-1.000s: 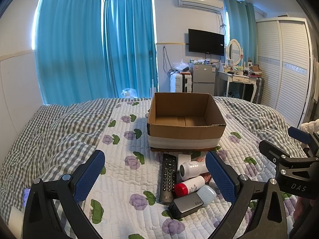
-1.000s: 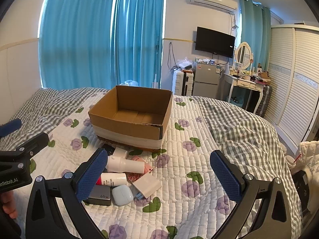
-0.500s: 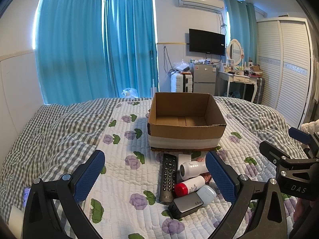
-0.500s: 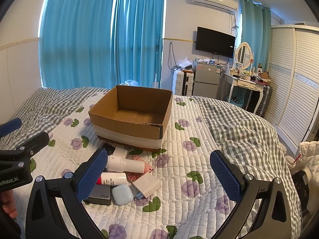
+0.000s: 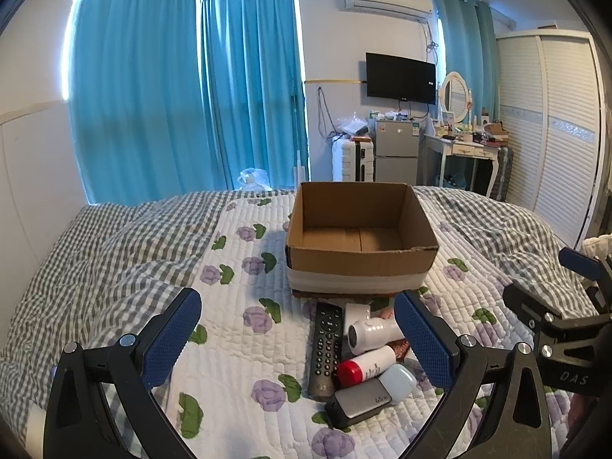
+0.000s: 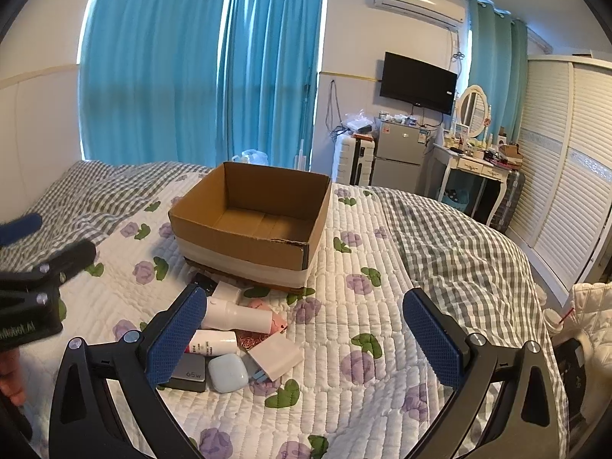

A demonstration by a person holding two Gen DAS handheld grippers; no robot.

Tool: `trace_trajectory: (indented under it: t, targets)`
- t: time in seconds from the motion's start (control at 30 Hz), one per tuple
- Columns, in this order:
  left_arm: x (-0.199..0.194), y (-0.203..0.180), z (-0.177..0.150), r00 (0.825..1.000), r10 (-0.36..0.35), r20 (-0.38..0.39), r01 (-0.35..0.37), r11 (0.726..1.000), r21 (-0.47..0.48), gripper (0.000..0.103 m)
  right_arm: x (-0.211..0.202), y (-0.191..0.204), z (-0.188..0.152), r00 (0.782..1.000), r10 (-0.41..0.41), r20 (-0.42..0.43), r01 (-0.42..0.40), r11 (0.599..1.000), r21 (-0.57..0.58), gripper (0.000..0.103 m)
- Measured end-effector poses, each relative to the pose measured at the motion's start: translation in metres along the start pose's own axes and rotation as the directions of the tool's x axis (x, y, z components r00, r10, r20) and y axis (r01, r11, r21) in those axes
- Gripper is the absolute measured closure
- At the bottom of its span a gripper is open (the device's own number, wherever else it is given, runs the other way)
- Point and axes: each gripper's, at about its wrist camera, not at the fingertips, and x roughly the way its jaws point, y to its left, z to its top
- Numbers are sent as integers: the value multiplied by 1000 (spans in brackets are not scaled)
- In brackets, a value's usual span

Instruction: Organize rigid objects

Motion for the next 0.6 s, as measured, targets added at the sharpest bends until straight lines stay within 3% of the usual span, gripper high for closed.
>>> trace_trajectory:
  t: [0.23, 0.37, 0.43, 0.5, 0.6]
  targets:
    - [32, 12, 10, 998, 18, -61, -19, 1000, -9, 0, 24, 7, 18, 998, 41, -50, -43, 998, -52, 0]
    - [68, 16, -7, 987, 20, -158, -21, 1000, -3, 0, 47, 13, 18, 995, 41, -93, -48, 997, -65, 0]
    - [97, 14, -22, 969, 53, -240, -50, 999, 21, 4, 61, 15, 14, 992, 45, -115, -54, 996, -73, 0]
    - [115, 13, -33, 955, 65, -290, -60, 998, 27, 15, 78, 16, 9, 988, 46, -148, -57, 996, -74, 0]
    - [147, 5, -53, 917, 9, -400, -16, 1000, -15, 19, 102, 15, 0, 980, 46, -196, -60, 996, -68, 0]
